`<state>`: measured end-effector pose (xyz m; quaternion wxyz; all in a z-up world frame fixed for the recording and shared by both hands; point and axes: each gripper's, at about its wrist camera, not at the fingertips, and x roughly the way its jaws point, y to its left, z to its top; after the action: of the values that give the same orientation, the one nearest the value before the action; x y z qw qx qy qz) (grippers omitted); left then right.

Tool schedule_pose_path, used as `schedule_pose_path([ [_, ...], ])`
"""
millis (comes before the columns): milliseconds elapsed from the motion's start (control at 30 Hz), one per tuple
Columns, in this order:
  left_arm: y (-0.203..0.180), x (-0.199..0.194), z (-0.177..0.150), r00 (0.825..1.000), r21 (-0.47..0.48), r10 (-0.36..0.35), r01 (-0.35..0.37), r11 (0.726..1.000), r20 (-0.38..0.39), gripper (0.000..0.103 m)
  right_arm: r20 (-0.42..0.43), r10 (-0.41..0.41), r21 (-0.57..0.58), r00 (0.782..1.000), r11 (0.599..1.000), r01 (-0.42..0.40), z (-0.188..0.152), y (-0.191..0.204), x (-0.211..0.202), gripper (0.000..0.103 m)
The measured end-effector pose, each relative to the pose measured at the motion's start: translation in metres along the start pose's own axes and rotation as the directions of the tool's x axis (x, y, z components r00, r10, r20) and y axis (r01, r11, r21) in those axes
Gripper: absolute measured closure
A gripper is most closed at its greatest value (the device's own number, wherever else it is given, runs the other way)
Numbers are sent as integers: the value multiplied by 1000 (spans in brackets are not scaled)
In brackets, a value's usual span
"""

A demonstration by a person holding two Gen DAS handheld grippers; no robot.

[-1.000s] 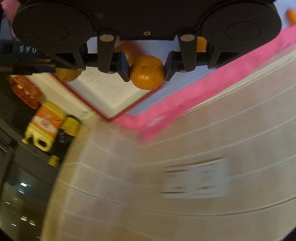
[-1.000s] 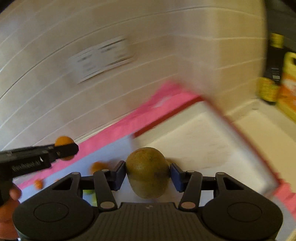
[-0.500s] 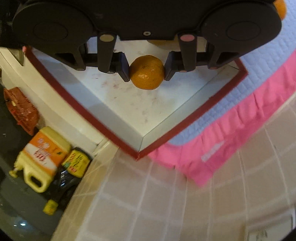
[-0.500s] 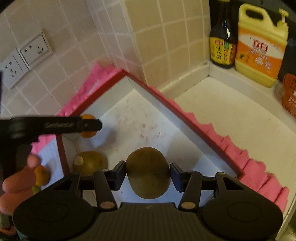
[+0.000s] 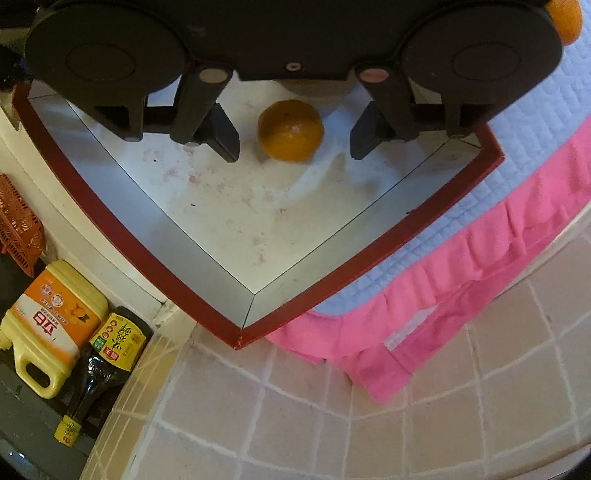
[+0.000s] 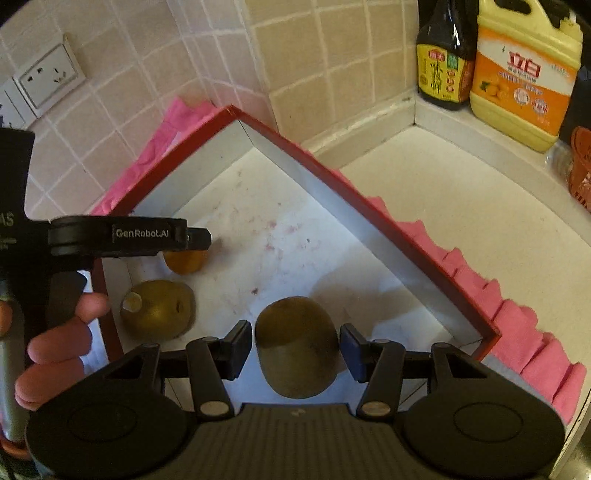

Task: Organize fruits
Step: 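Carry the orange in left tool into the red box while right tool releases the kiwi there, then move both open tools back over the remaining fruits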

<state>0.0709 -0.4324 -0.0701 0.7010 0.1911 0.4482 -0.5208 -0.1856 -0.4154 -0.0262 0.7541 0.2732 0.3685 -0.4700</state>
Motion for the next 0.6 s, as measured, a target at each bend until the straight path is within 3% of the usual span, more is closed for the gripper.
schedule_pose_path([
  [333, 10, -74, -15, 995, -15, -11, 12, 1000, 96, 24, 71, 16, -17, 997, 1000, -15, 4, 10, -39, 40],
  [600, 60, -188, -59, 971, -94, 65, -44, 995, 228, 24, 136, 69, -105, 988, 993, -54, 6, 47, -84, 34],
])
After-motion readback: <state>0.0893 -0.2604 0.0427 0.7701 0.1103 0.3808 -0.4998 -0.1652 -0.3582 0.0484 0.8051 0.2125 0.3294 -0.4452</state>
